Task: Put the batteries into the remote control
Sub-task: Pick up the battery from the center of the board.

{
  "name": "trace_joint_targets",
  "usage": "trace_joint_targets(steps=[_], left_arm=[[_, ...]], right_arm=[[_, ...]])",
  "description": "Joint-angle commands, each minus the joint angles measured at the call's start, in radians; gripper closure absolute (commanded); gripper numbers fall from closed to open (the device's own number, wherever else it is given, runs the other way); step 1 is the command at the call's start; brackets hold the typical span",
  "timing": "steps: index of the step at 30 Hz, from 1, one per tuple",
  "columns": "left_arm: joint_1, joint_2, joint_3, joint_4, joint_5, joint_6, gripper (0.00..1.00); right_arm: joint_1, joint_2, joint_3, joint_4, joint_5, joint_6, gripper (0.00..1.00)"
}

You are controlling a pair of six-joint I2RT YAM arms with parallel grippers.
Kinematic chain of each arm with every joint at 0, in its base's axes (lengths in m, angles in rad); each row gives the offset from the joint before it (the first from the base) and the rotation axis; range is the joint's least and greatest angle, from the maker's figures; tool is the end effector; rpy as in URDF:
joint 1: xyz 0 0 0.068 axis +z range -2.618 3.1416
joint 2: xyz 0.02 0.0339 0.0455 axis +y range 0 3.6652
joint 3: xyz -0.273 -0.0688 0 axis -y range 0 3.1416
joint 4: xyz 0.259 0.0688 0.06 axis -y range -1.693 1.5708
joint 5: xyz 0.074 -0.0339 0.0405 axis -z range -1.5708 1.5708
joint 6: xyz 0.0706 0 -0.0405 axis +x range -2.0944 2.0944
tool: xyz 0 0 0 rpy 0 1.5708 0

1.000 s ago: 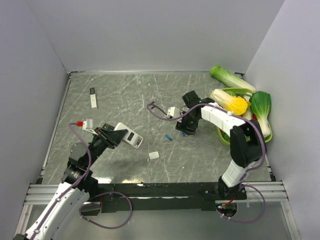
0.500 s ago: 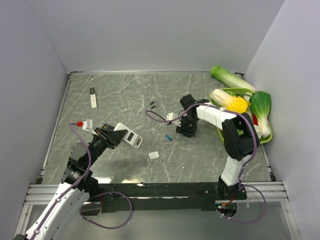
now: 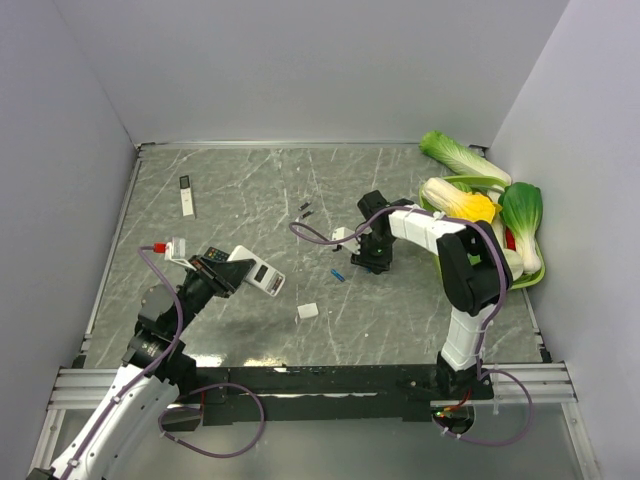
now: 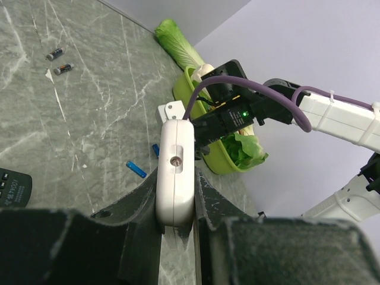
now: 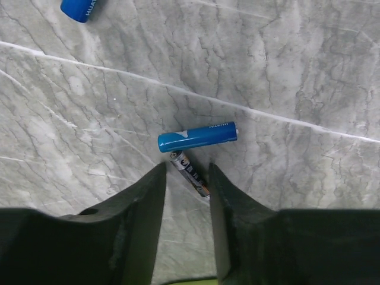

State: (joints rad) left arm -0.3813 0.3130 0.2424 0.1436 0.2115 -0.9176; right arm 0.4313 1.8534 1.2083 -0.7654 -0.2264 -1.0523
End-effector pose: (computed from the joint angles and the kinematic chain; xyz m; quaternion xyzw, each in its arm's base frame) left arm 0.1481 -0.0753 0.2496 -0.1048 0.6733 -0.4977 0.5366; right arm 0.3222 0.1657 0.1269 -0.6758 0.7241 0.0829 0.1101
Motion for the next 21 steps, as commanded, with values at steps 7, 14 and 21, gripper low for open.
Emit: trace_joint_targets(steps=[7, 14, 21], left_arm=[[-0.004, 0.006, 0.012, 0.024, -0.004, 0.022, 0.99], [-0.004, 0.006, 0.012, 0.025, 0.006, 0.014, 0.99], [-0.004, 0.003, 0.011, 0.025, 0.017, 0.000, 0.99]], right_arm=[[0.009, 0.063, 0.063, -0.055, 0.025, 0.052, 0.77], [0.006, 0.078, 0.074, -0.089, 0.071, 0.300, 0.79], [-0.002, 0.070, 0.068, -0.101, 0.078, 0.613, 0.79]])
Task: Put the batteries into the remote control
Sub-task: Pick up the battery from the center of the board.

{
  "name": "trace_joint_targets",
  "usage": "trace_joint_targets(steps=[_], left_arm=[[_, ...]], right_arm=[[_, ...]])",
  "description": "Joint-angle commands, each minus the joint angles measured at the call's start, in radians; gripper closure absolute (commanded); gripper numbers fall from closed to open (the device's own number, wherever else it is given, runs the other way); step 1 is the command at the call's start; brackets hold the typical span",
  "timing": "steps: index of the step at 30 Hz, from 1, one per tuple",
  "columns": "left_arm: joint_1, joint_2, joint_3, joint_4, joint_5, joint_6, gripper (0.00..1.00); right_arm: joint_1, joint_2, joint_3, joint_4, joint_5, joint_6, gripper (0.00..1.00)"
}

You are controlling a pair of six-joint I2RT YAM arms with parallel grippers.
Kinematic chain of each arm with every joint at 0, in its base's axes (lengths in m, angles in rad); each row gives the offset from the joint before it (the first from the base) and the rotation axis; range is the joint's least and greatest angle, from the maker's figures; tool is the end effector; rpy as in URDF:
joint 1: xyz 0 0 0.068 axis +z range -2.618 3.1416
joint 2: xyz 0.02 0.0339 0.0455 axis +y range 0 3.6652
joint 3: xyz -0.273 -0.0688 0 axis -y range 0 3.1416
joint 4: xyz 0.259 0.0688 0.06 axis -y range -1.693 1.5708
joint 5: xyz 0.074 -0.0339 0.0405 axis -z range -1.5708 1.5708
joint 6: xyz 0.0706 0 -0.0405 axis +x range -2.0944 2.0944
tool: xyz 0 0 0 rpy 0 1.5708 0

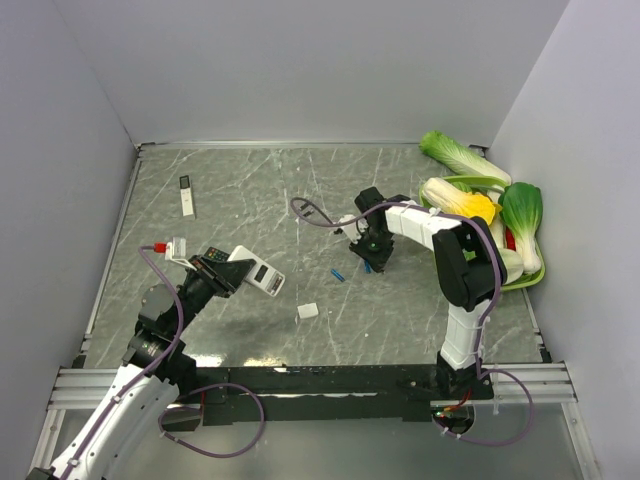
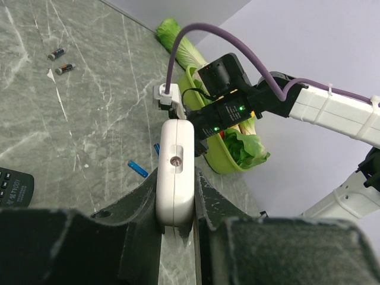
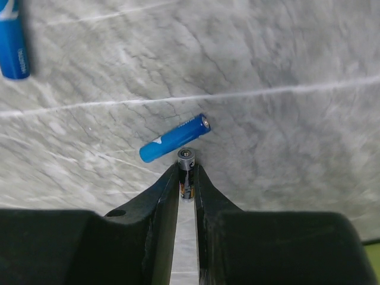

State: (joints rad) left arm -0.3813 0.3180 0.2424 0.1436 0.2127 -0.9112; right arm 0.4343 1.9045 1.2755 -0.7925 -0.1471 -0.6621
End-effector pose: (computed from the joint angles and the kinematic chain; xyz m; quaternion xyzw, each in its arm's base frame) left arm 0.1487 -0.0757 0.2488 -0.1029 0.6754 -0.4954 0.5364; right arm 0.3363 0.1674 0.1253 -0.5230 0.8459 0.0644 0.0822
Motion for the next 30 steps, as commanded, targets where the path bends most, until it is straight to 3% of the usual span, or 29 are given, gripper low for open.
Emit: trace_joint_targets(steps=[1, 6, 13, 26, 28, 30], left_arm=[[-0.004, -0.002, 0.011, 0.025, 0.016, -0.009, 0.99], [-0.004, -0.010, 0.011, 0.013, 0.024, -0.020, 0.99], [-0.004, -0.028, 0.014, -0.010, 0.016, -0.026, 0.99], [-0.004, -0.039, -0.002, 0.001, 0.016, -0.049, 0.99], [-0.004, -0.042, -0.012, 0.014, 0.019, -0.058, 0.99], [-0.004, -0.045, -0.028, 0.027, 0.022, -0.075, 0.99]], right_arm=[[-0.005, 0.005, -0.004, -0.062, -0.008, 0.281, 0.79], [-0.005, -0.050, -0.047, 0.007, -0.035, 0.452, 0.78], [0.004, -0.045, -0.061, -0.013, 0.104, 0.698, 0.77], [0.047, -0.030, -0.062, 0.044, 0.221, 0.765, 0.69], [0.047, -0.033, -0.065, 0.053, 0.244, 0.777, 0.71], [0.046, -0.050, -0.080, 0.064, 0.253, 0.785, 0.80]])
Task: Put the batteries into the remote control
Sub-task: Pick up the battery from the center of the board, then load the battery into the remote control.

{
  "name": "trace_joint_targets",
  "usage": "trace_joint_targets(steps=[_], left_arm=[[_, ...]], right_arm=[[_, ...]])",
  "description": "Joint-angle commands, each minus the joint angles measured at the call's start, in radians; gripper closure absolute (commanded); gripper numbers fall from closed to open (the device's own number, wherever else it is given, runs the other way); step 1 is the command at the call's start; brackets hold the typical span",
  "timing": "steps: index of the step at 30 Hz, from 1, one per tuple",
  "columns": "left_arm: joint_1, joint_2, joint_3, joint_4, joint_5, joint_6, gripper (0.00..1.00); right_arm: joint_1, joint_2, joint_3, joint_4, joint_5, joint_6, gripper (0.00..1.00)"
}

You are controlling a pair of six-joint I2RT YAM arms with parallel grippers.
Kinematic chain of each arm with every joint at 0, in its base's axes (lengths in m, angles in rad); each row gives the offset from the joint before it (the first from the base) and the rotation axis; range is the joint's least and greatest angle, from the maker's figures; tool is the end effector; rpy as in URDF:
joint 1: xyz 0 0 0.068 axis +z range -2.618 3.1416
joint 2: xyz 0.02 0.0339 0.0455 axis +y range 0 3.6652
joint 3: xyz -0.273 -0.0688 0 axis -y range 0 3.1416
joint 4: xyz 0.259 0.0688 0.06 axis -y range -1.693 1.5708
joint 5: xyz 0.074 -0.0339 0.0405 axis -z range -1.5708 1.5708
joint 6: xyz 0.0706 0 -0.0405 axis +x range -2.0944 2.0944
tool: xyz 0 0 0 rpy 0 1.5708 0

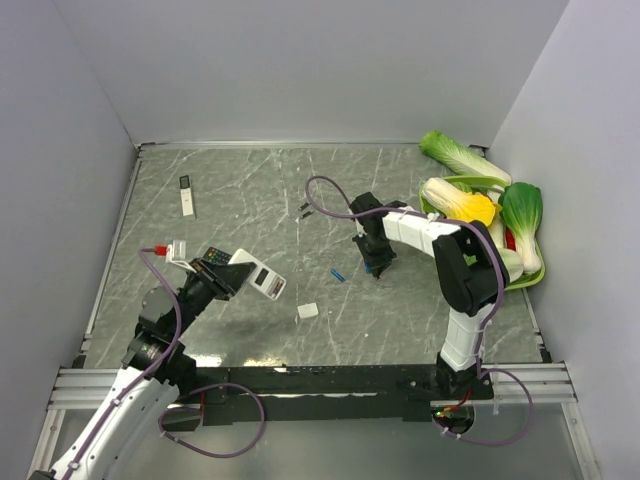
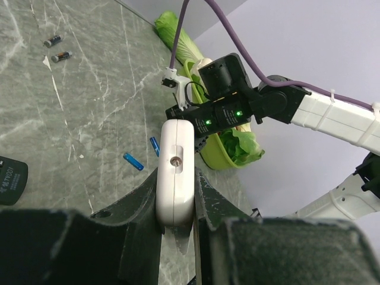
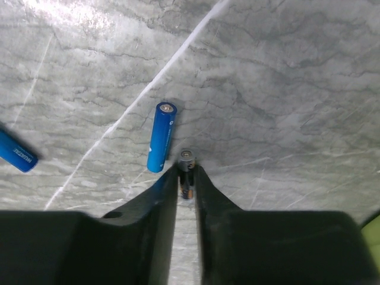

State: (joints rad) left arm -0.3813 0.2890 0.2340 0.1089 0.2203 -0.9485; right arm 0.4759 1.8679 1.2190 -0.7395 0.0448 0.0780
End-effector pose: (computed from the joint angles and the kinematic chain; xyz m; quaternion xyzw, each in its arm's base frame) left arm 0.1455 -0.0749 0.2447 -0.1147 0.6786 -0.5047 0.5212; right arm 0.3292 0.1661 0.1237 -0.1948 0.9764 0.0034 0.0937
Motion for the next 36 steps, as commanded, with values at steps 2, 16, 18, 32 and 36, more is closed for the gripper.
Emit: trace_joint_targets(steps=[2, 16, 18, 32, 36], left_arm=[[-0.004, -0.013, -0.041, 0.093, 0.017, -0.056, 0.99], [-0.004, 0.090, -0.188, 0.420, -0.013, -0.291, 0.99], [-0.004, 0.102, -0.209, 0.469, -0.036, -0.327, 0.99], [-0.004, 0.150, -0.256, 0.664, -0.044, -0.392, 0.99], [-0.004, 0.144, -0.257, 0.664, -0.047, -0.394, 0.99]], right_arm=[[0.006, -0.056, -0.047, 0.037, 0.050, 0.051, 0.88], [0.263, -0.571, -0.173, 0.388, 0.043, 0.357, 1.00], [0.314, -0.639, -0.219, 0.475, 0.053, 0.431, 1.00], [0.599, -0.704, -0.404, 1.053, 0.171, 0.520, 1.00], [0.630, -0.702, -0.423, 1.134, 0.201, 0.500, 1.00]])
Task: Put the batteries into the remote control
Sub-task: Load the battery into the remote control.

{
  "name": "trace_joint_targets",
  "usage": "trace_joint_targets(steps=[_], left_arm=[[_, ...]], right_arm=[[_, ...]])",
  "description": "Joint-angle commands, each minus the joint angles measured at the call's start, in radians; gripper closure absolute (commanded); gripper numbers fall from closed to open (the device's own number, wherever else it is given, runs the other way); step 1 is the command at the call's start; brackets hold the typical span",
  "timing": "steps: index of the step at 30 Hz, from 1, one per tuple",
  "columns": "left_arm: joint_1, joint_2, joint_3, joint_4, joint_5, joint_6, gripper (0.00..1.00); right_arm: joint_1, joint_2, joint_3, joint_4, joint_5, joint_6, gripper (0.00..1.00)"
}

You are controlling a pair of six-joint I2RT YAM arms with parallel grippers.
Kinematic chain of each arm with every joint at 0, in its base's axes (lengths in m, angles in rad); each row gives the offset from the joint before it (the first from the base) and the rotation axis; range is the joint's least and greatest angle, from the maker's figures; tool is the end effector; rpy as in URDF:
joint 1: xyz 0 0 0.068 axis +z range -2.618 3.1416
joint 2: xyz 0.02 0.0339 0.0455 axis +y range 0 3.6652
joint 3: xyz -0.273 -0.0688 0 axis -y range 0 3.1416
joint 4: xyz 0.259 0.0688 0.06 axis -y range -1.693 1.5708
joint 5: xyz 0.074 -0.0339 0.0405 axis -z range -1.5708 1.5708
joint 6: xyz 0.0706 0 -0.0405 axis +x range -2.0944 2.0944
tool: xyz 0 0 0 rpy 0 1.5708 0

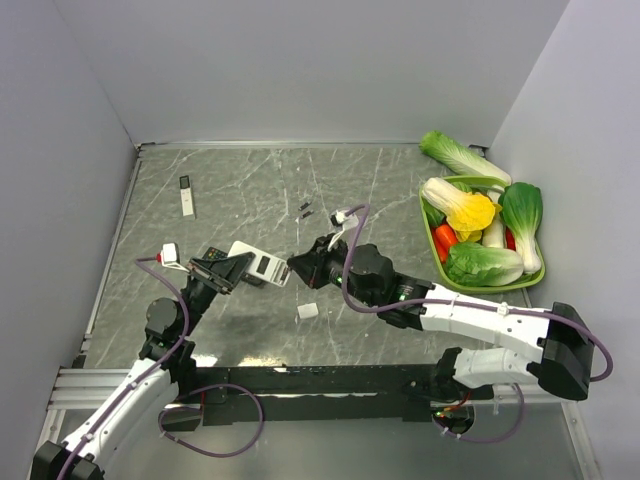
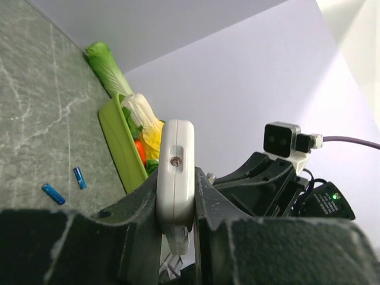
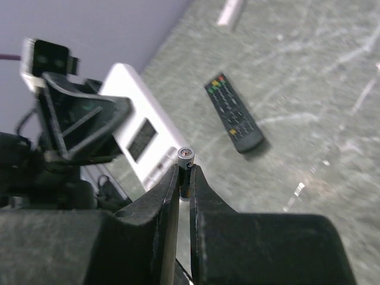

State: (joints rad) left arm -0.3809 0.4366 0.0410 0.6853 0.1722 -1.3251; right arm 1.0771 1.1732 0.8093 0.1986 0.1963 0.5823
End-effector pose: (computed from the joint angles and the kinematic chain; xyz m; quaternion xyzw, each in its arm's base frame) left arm 0.1555 -0.0753 0.2255 -0.2094 0.5616 -0.6355 0.4867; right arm 0.1633 0.2744 0.3055 -0.1246 0.7518 0.4240 0.4894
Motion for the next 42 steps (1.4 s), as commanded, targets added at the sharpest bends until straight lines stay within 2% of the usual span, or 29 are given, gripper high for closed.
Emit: trace_joint_targets(steps=[1, 16, 23, 29, 42], left_arm=[[-0.006, -0.004, -0.062, 0.085, 0.000, -0.019, 0.99], [-0.006, 0.001, -0.066, 0.114, -0.054, -0.121, 0.99], [-0.004, -0.013, -0.059, 0.095, -0.060, -0.135, 0.99], [-0.006, -0.018, -0.075, 0.109, -0.079, -0.149, 0.99], [-0.004, -0.006, -0.070, 0.132, -0.092, -0.141, 0.99]], right_arm=[[0.033, -0.007, -0.016, 0.203, 0.054, -0.007, 1.00], [0.129, 0.065, -0.015, 0.243, 0.253, -0.061, 1.00], [0.152, 0.100, -0.021, 0.278, 0.285, -0.084, 1.00], [0.165, 0.102, -0.010, 0.243, 0.301, -0.062, 0.99], [0.195, 0.140, 0.039, 0.174, 0.321, -0.061, 0.86]])
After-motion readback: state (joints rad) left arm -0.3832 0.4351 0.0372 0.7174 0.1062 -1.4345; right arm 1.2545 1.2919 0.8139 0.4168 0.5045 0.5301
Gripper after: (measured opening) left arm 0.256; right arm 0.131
